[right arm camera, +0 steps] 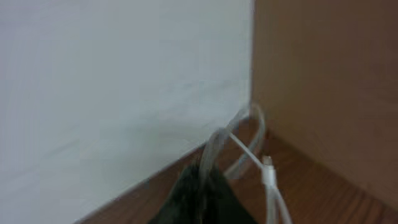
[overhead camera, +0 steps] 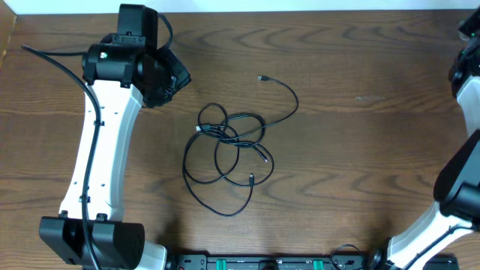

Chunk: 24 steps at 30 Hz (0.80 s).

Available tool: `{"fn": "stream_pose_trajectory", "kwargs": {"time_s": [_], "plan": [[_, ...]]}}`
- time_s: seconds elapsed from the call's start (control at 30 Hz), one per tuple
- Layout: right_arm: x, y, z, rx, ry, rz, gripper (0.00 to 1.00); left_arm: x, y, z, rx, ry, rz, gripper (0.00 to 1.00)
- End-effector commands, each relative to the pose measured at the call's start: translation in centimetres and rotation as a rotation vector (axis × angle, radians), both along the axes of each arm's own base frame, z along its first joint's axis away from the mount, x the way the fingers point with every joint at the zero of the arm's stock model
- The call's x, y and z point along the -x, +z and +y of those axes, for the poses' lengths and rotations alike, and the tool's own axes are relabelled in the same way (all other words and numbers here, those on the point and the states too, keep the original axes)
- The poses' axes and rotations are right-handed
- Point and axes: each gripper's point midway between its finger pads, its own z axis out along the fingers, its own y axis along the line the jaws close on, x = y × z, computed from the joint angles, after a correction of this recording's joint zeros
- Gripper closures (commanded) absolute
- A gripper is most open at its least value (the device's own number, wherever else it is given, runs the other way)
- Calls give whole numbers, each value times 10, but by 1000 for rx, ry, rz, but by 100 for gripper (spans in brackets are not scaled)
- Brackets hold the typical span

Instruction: Untangle cables

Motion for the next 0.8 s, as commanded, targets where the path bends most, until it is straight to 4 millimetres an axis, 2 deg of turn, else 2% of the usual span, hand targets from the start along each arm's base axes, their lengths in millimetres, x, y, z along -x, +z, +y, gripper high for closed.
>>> {"fn": "stream_pose_trajectory", "kwargs": {"time_s": [0.0, 0.07, 0.13, 0.17, 0.23, 0.27, 0.33, 0.43, 0.5, 0.53, 0.57, 0.7, 0.77], "plan": [[3, -35, -36, -4, -68, 13, 85, 0, -2, 4, -18, -2, 3, 58], [3, -62, -49, -35, -71, 40, 73, 1, -2, 4, -19, -2, 5, 57], [-1, -91, -49, -87, -6, 70, 57, 1, -2, 4, -18, -2, 6, 57], [-4, -112, -46, -126, 54, 101, 44, 1, -2, 4, -19, -3, 6, 58], [-3, -133, -43, -173, 93, 137, 8, 1, -2, 4, -18, -3, 6, 58], [-2, -138, -44, -184, 97, 149, 1, 1, -2, 4, -18, -3, 6, 57], [0, -138, -44, -194, 97, 150, 1, 1, -2, 4, -18, -3, 6, 57], [-3, -122, -39, -182, 120, 125, 1, 1, -2, 4, -18, -3, 5, 57], [-7, -101, -28, -175, 171, 94, 1, 0, -1, 4, -18, -3, 1, 57], [-12, -75, -13, -164, 243, 54, 1, -2, -1, 3, -17, -3, -7, 57], [-13, -60, -4, -157, 283, 32, 1, -3, 0, 3, -17, -3, -12, 57], [-13, -9, 44, -156, 456, -12, 1, -4, 0, 2, -35, -48, -24, 58], [-10, 10, 77, -194, 580, -22, 1, -2, 0, -2, -53, -105, -28, 57]]}}
